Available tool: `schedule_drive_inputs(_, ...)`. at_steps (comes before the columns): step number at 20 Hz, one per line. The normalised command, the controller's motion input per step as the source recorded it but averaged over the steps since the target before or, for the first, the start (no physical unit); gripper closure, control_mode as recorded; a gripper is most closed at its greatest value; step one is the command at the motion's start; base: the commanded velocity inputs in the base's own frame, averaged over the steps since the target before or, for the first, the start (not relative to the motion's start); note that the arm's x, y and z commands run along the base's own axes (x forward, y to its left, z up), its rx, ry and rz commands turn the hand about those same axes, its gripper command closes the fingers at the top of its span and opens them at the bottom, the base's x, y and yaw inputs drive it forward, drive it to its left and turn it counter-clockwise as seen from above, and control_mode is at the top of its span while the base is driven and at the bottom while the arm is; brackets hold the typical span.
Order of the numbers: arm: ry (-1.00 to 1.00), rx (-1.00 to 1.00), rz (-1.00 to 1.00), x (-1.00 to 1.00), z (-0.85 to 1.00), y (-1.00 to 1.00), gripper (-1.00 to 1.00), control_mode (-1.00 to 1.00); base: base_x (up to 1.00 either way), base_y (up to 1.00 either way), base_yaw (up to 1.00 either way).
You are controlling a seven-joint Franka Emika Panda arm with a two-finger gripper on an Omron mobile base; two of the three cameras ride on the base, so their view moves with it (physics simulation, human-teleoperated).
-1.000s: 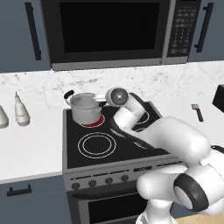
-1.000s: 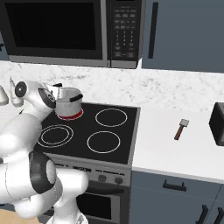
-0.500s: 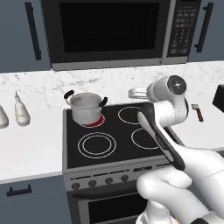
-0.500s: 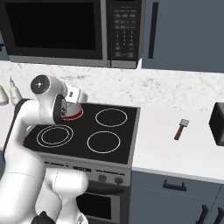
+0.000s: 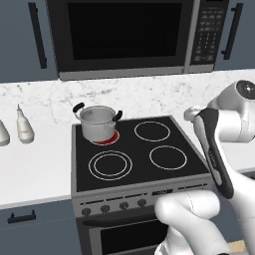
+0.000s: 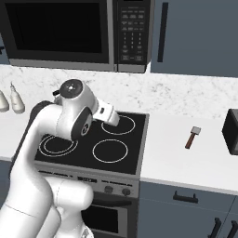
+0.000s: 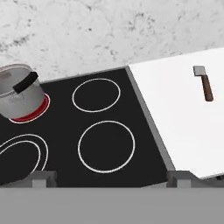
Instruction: Put the lime and tomato in the pot. Retrieve the spatula and lightly stir the vegetables in the pot.
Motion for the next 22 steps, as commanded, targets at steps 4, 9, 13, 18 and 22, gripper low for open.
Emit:
schedule_drive_inputs(4,0.12,-0.10,-0.14,-0.14,-0.27,-0.99,-1.00,-1.00,0.00,0.00,0.00)
schedule_drive_inputs(9,0.10,-0.14,-0.15,0.00,-0.15,-0.95,-1.00,-1.00,0.00,0.00,0.00)
schedule_drive_inputs(13,0.09,-0.08,-0.05,0.16,-0.23,-0.70,-1.00,-1.00,0.00,0.00,0.00)
schedule_drive_inputs(18,0.03,0.01,0.00,0.29,-0.34,-0.63,-1.00,-1.00,0.00,0.00,0.00)
schedule_drive_inputs(22,0.00,0.05,0.02,0.41,-0.34,-0.52,-1.00,-1.00,0.00,0.00,0.00)
